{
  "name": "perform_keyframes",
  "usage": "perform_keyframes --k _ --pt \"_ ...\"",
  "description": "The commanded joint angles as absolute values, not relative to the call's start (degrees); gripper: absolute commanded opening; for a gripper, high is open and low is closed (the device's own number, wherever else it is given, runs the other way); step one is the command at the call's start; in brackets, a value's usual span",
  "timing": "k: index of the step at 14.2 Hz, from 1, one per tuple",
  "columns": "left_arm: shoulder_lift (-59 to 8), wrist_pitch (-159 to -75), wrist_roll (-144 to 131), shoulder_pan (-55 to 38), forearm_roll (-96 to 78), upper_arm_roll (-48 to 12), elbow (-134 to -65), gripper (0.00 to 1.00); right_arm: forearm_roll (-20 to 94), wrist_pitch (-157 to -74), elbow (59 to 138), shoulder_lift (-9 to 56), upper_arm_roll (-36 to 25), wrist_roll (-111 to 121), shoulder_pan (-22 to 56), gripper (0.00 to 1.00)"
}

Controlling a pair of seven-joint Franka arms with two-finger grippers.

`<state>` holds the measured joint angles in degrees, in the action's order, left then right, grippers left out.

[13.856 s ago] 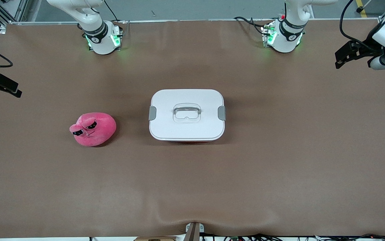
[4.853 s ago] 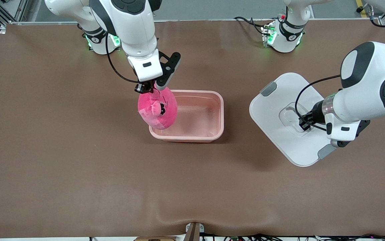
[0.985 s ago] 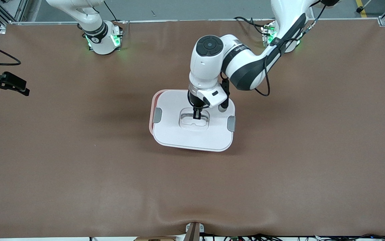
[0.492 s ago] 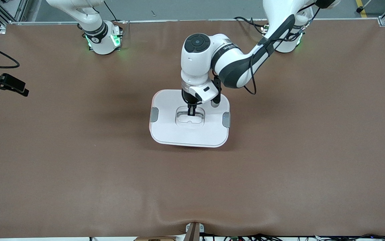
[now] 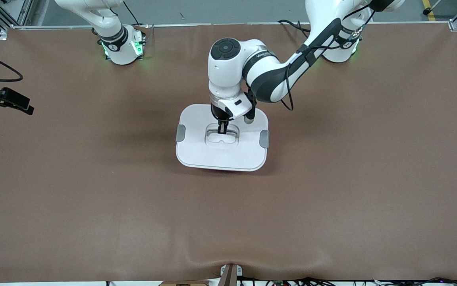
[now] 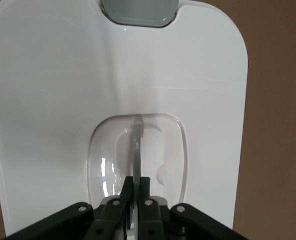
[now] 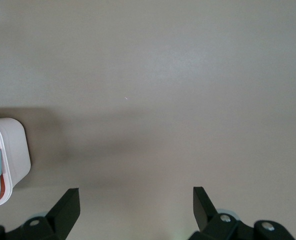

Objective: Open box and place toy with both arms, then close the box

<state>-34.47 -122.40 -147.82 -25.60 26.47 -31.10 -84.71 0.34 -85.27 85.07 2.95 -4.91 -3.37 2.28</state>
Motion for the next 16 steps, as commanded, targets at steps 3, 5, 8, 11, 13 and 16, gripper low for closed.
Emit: perform_keyframes --k 3,5,8,11,13,16 --pt "-34.4 -122.9 -149.2 -26.1 28.0 -30.8 -84.8 0.0 1.1 -85.3 85.2 2.4 -4.4 -3.7 2.0 1.0" --pt "-34.3 -122.8 -149.2 -26.1 28.0 -30.8 -85.3 0.0 1.1 -85.1 85.2 2.3 -4.3 -3.7 2.0 1.0" --pt "-34.2 -122.8 -149.2 -26.1 28.0 -30.8 -85.9 0.0 1.1 -85.3 85.2 2.4 -4.2 -3.7 2.1 1.0" --pt "-34.2 -122.8 -149.2 -26.1 28.0 -30.8 -86.0 0.0 1.1 -85.2 85.2 2.5 -4.2 -3.6 2.1 1.0" --pt "-34.2 -122.8 -149.2 -26.1 28.0 -30.8 -86.0 0.0 1.1 -85.0 85.1 2.5 -4.2 -3.6 2.0 1.0" --pt "-34.3 -122.8 -149.3 -26.8 28.0 -30.8 -85.8 0.0 1.1 -84.9 85.1 2.5 -4.2 -3.6 1.9 1.0"
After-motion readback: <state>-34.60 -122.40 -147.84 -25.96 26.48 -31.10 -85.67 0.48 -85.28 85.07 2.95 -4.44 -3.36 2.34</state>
